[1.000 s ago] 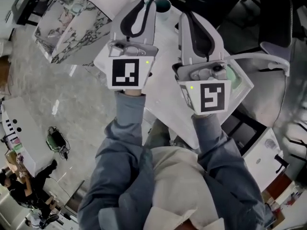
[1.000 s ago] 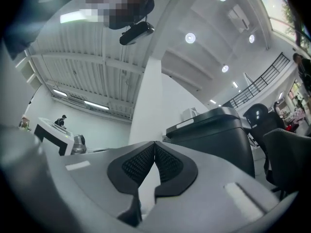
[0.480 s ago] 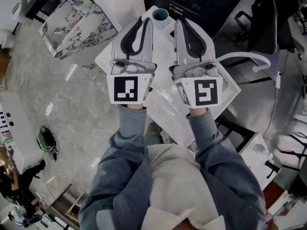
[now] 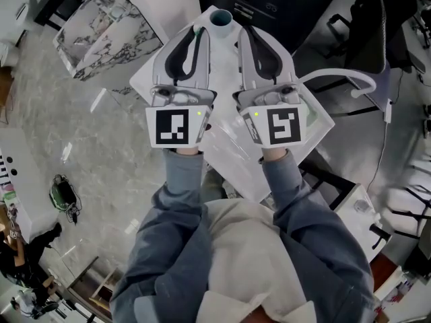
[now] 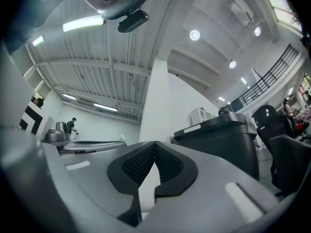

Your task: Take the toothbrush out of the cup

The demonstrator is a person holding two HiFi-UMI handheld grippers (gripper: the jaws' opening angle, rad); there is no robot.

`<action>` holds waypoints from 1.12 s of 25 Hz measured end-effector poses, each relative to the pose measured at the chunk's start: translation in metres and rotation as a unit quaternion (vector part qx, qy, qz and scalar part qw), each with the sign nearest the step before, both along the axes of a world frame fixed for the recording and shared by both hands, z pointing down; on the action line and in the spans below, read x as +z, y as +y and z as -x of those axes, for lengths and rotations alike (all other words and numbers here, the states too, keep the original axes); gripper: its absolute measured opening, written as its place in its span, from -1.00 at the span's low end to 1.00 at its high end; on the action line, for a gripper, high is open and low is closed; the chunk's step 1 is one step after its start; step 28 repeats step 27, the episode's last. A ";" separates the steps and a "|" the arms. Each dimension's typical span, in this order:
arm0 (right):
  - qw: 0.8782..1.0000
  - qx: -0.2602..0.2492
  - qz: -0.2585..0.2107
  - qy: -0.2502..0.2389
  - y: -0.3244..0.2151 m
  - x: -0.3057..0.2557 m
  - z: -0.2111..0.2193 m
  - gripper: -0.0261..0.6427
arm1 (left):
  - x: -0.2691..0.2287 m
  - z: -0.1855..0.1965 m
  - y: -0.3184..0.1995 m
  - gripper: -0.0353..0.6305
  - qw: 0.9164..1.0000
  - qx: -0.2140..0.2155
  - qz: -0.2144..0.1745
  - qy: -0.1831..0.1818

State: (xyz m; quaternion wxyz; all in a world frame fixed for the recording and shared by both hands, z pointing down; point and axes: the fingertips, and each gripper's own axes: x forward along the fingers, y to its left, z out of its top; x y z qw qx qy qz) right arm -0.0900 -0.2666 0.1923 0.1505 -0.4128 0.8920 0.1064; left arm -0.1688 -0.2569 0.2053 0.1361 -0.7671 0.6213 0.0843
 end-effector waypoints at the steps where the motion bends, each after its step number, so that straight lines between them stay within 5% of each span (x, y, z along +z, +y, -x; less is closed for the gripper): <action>1: 1.000 0.002 -0.002 0.001 0.000 0.000 0.001 -0.91 | 0.001 0.002 0.000 -0.59 1.000 0.000 0.002 0.001; 7: 1.000 0.002 -0.004 0.001 0.001 -0.001 0.008 -0.91 | -0.001 0.012 0.000 -0.59 1.000 -0.008 -0.022 -0.009; 28: 1.000 0.007 -0.007 0.006 0.003 -0.005 0.003 -0.91 | -0.005 0.011 0.003 -0.60 1.000 -0.017 -0.017 -0.007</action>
